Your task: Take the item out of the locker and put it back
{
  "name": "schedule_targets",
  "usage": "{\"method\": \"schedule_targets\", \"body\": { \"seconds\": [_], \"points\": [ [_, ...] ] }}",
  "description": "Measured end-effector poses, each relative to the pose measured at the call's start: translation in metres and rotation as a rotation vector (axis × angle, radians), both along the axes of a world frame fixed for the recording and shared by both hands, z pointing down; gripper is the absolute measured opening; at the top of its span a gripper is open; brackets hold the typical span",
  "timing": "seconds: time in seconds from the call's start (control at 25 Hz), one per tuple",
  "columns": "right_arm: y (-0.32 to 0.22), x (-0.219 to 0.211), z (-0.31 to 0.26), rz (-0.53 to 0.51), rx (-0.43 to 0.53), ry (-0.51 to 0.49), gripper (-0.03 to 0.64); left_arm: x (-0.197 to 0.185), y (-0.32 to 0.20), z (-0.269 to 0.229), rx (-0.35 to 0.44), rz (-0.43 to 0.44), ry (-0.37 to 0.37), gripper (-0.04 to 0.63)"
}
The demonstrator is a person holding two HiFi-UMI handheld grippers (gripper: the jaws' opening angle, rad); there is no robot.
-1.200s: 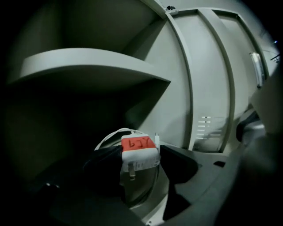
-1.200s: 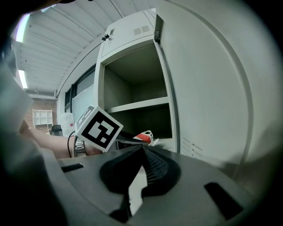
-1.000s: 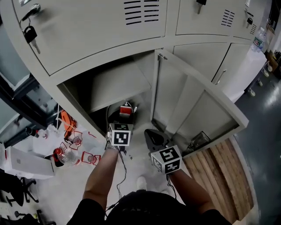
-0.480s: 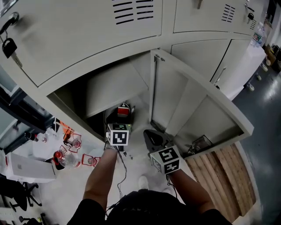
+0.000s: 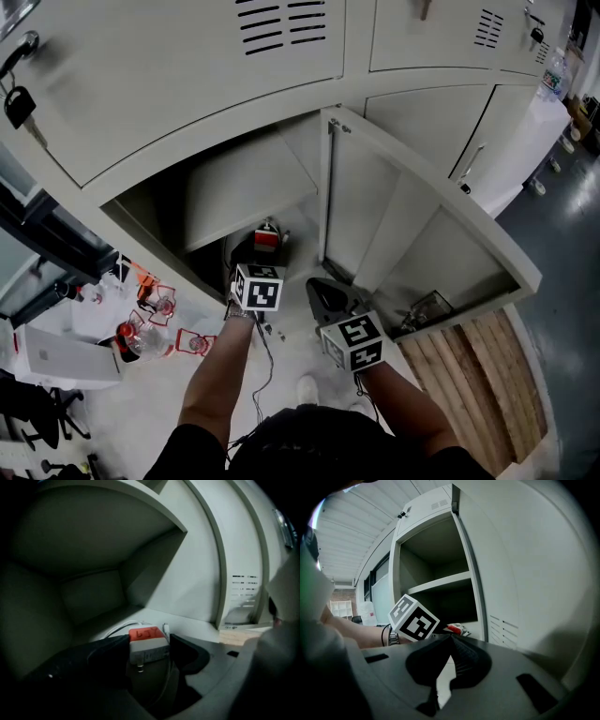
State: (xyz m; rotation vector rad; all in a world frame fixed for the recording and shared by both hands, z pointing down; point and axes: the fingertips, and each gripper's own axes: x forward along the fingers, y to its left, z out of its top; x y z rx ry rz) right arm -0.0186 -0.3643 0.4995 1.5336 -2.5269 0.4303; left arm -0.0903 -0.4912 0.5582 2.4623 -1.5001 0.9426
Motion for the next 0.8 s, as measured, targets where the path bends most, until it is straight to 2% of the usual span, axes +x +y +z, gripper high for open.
{"method": "schedule_targets", "body": {
  "seconds": [0.28, 0.8],
  "points": [
    [0.004, 0.002, -0.003, -0.001, 0.006, 0.003, -0.003, 0.0, 0.001, -0.004, 0.062, -0.004, -0.017, 0.27],
    [0.032, 0.0, -0.013, -0.029, 0.023, 0.015, -0.003, -0.006, 0.032, -0.028, 0.134, -0.019, 0.01, 0.27]
  ]
}}
